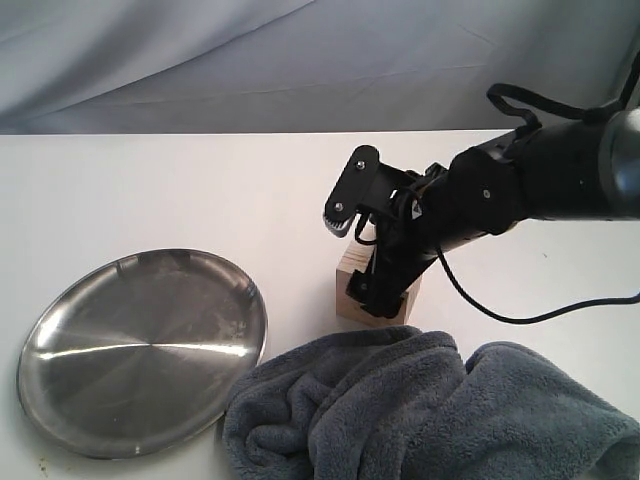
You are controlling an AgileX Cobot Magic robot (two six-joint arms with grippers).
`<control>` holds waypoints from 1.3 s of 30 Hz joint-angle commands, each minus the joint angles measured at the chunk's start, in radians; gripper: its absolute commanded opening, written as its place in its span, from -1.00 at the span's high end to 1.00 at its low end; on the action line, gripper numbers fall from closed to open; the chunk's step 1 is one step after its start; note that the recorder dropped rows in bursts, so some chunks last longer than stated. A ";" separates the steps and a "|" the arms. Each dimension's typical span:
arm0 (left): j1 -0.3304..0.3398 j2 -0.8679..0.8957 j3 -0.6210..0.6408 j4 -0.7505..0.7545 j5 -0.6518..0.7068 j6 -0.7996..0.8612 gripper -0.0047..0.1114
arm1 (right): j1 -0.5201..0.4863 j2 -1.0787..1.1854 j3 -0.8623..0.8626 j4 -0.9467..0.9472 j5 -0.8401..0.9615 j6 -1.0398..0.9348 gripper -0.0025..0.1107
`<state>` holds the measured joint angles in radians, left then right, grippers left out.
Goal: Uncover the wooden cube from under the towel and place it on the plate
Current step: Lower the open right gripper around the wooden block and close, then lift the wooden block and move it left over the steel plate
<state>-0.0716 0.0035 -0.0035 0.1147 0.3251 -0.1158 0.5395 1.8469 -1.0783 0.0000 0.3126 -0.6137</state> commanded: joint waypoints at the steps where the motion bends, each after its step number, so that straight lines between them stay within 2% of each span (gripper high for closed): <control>1: -0.003 -0.003 0.004 0.000 -0.010 -0.006 0.92 | -0.017 0.011 -0.006 -0.019 -0.047 -0.009 -0.87; 6: -0.003 -0.003 0.004 0.000 -0.010 -0.002 0.92 | -0.053 0.041 -0.006 -0.023 -0.043 -0.009 -0.87; 17: -0.003 -0.003 0.004 0.000 -0.010 -0.004 0.92 | -0.051 0.058 -0.006 -0.015 -0.064 -0.007 -0.83; 18: -0.003 -0.003 0.004 0.000 -0.010 -0.004 0.92 | -0.051 0.058 -0.006 -0.015 -0.064 -0.007 -0.78; 20: -0.003 -0.003 0.004 0.000 -0.010 -0.004 0.92 | -0.051 0.058 -0.006 -0.015 -0.064 -0.007 -0.47; 21: -0.003 -0.003 0.004 0.000 -0.010 -0.002 0.92 | -0.051 0.058 -0.006 -0.015 -0.064 -0.007 -0.19; 22: -0.003 -0.003 0.004 0.000 -0.010 -0.002 0.92 | -0.051 0.058 -0.006 -0.015 -0.067 -0.007 -0.04; 23: -0.003 -0.003 0.004 0.000 -0.010 -0.002 0.92 | -0.051 0.058 -0.006 -0.015 -0.073 -0.007 0.26; 28: -0.003 -0.003 0.004 0.000 -0.010 -0.002 0.92 | -0.051 0.058 -0.006 0.000 -0.098 -0.007 0.82; 30: -0.003 -0.003 0.004 0.000 -0.010 -0.002 0.92 | -0.051 0.058 -0.006 0.012 -0.108 -0.007 0.96; 39: -0.003 -0.003 0.004 0.000 -0.010 -0.005 0.92 | -0.051 0.055 -0.006 0.016 -0.125 -0.007 0.96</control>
<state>-0.0716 0.0035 -0.0035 0.1147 0.3251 -0.1158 0.4953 1.9135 -1.0783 0.0054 0.2284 -0.6161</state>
